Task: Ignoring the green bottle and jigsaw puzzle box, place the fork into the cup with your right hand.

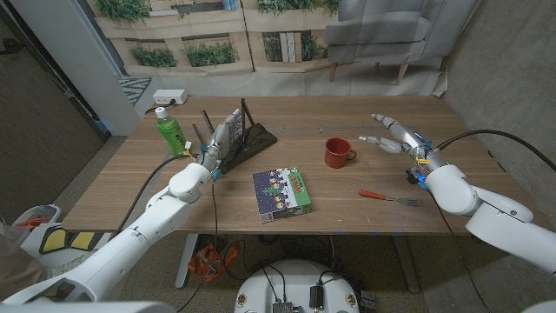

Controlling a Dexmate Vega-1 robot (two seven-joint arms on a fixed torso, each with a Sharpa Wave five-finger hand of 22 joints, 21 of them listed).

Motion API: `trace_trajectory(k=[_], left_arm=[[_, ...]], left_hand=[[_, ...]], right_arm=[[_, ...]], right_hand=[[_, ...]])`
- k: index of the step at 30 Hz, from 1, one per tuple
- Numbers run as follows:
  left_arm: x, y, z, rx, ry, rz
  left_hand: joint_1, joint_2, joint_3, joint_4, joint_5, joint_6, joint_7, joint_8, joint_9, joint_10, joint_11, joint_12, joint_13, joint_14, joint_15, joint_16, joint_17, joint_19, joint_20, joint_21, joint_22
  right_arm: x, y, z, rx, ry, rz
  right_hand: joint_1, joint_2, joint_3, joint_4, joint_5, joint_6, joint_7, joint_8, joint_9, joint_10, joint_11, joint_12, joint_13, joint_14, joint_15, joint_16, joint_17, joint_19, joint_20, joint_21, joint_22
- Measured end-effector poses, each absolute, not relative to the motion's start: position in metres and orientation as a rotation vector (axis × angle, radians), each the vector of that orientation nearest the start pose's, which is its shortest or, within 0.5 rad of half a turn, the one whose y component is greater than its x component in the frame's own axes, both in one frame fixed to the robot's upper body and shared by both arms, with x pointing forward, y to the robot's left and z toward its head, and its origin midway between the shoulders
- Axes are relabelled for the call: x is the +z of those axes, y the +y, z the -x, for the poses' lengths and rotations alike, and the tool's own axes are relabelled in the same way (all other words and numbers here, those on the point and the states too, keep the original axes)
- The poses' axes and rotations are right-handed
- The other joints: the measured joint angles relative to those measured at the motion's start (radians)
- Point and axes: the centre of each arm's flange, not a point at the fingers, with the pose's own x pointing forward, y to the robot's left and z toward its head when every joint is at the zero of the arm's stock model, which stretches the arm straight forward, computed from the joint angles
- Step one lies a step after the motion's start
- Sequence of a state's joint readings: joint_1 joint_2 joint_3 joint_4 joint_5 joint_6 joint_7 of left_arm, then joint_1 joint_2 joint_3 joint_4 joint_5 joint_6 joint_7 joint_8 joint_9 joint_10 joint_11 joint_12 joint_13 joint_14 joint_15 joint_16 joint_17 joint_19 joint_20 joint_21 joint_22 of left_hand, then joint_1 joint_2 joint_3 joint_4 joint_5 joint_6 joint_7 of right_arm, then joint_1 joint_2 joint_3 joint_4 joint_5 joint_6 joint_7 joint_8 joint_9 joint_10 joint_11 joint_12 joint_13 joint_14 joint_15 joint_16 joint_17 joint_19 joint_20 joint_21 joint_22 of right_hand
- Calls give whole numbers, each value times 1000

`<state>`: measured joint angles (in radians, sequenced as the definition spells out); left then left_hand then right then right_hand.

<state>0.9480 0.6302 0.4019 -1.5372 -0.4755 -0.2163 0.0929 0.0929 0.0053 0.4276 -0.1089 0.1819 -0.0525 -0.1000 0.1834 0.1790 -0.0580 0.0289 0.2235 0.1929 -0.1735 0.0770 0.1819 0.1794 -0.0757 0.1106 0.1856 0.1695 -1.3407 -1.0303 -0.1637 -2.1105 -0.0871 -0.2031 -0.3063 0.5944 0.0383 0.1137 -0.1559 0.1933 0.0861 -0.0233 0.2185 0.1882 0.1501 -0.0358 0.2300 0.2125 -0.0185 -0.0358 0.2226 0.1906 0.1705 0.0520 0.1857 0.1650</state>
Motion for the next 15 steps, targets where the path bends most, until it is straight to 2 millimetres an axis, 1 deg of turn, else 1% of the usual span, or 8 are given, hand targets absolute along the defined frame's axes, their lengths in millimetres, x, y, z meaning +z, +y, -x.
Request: trace_trajectory(k=[3,6,7,8,13,15], left_arm=[[-35,268,-614,-199,-599,-196],[-35,269,-614,-199,-599,-197],[-36,269,-615,-198,-596,-198],[-36,269,-615,-198,-595,-198],[-37,270,-616,-196,-592,-198],[-37,271,-616,-195,-591,-197]], left_hand=[[0,0,0,0,0,0,0,0,0,0,0,0,0,0,0,0,0,0,0,0,0],[0,0,0,0,0,5,6,2,0,0,0,0,0,0,0,0,0,0,0,0,0],[0,0,0,0,0,5,6,2,0,0,0,0,0,0,0,0,0,0,0,0,0],[0,0,0,0,0,5,5,2,0,2,2,0,0,0,0,0,0,0,0,0,0],[0,0,0,0,0,5,6,2,0,4,4,0,0,0,0,0,0,0,-8,0,0],[0,0,0,0,0,5,6,2,0,4,4,0,0,0,0,0,0,-2,-9,0,0]], right_arm=[[-20,-305,-496,-94,-611,1026],[-20,-305,-496,-92,-609,1028],[-19,-305,-494,-90,-612,1031],[-19,-305,-494,-90,-611,1032],[-20,-305,-494,-88,-602,1037],[-20,-305,-492,-86,-602,1039]], right_hand=[[0,0,0,0,0,0,0,0,0,4,4,0,0,0,0,0,0,0,0,0,0],[0,0,0,0,0,-2,2,0,0,5,5,0,0,0,0,0,0,0,0,0,0],[0,0,0,0,0,-2,2,0,0,5,5,0,0,0,0,0,0,0,0,0,0],[0,0,0,0,0,-2,2,0,0,5,5,0,0,0,0,0,0,4,4,0,0],[4,4,3,-3,0,-2,2,0,0,5,5,0,0,4,4,0,0,4,4,0,0],[4,4,3,-3,0,-2,2,0,0,5,5,0,0,7,7,0,0,11,3,7,0]])
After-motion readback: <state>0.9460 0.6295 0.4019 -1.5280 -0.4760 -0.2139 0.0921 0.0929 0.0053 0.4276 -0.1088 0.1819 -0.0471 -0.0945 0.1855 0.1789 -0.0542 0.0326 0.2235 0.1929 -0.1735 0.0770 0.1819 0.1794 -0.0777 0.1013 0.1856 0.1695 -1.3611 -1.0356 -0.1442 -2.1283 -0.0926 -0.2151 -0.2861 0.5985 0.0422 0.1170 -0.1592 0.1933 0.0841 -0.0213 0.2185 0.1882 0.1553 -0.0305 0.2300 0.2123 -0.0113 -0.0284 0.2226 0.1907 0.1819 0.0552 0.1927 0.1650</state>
